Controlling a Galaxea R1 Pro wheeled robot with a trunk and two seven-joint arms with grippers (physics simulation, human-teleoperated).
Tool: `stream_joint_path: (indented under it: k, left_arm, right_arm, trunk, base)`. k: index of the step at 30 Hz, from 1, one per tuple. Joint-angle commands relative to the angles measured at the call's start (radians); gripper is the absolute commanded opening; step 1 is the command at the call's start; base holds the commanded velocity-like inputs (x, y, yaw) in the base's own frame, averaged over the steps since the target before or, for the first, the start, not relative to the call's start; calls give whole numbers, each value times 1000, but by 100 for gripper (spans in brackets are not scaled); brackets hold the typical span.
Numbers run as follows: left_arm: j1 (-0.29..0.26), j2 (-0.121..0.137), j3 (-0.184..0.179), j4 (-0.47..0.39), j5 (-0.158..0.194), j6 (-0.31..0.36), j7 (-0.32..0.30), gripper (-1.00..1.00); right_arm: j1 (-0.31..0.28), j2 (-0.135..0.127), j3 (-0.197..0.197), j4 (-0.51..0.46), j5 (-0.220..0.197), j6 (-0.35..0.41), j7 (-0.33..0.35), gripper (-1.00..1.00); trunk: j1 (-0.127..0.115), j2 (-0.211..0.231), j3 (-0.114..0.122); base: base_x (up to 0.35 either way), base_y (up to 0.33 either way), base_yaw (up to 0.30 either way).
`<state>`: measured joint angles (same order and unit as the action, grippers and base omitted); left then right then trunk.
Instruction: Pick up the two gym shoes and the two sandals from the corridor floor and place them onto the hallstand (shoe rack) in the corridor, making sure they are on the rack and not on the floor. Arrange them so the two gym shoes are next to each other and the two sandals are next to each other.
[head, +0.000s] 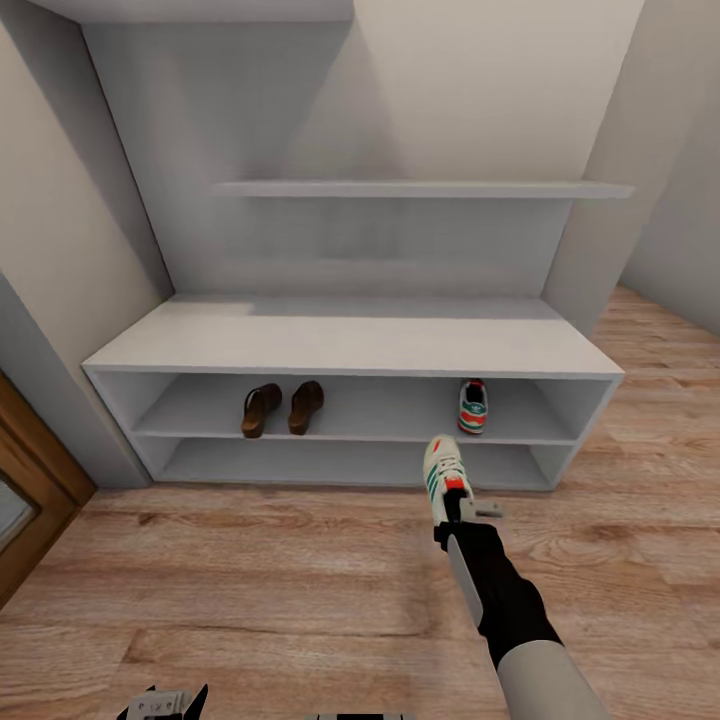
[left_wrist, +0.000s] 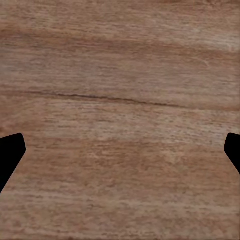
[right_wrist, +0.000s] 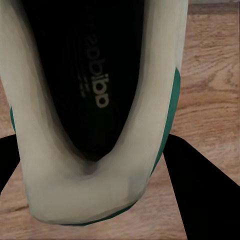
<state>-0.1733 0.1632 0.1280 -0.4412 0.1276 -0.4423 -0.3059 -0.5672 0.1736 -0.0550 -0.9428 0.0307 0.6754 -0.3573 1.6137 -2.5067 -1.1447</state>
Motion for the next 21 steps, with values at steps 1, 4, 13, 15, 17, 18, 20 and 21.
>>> stream_joint_path:
  k: [1, 4, 13, 15, 17, 18, 20, 21]
  left_arm:
    - [0, 0, 2, 1, 10, 1, -10, 100]
    - [-1, 0, 2, 1, 10, 1, -10, 100]
    - [0, 1, 2, 1, 10, 1, -10, 100]
    - [0, 1, 2, 1, 10, 1, -10, 100]
    - [0, 1, 2, 1, 10, 1, -10, 100]
    - [0, 1, 2, 1, 10, 1, -10, 100]
    - [0, 1, 2, 1, 10, 1, -10, 100]
    - [0, 1, 2, 1, 10, 1, -10, 100]
  right_arm:
    - [0, 1, -2, -7, 2, 5, -2, -100]
    - [0, 1, -2, -42, 2, 6, -3, -100]
    - [0, 1, -1, -91, 2, 11, -3, -100]
    - [0, 1, -1, -91, 2, 12, -3, -100]
    - [0, 1, -2, -91, 3, 12, -3, -100]
    - [0, 1, -2, -91, 3, 12, -3, -100]
    - [0, 1, -2, -91, 2, 12, -3, -100]
    - [0, 1, -2, -91, 2, 12, -3, -100]
  trunk:
    - [0, 0, -1]
    - [0, 0, -1]
    - [0, 0, -1]
    - [0, 0, -1]
    - [0, 0, -1]
    - [0, 0, -1]
    - [0, 0, -1]
    - [0, 0, -1]
  base:
    - [5, 0, 0]
    - [3, 0, 0]
    - [4, 0, 0]
    - [106, 0, 0]
    - [208, 0, 0]
    - [263, 0, 0]
    - [288, 0, 0]
    - [306, 0, 0]
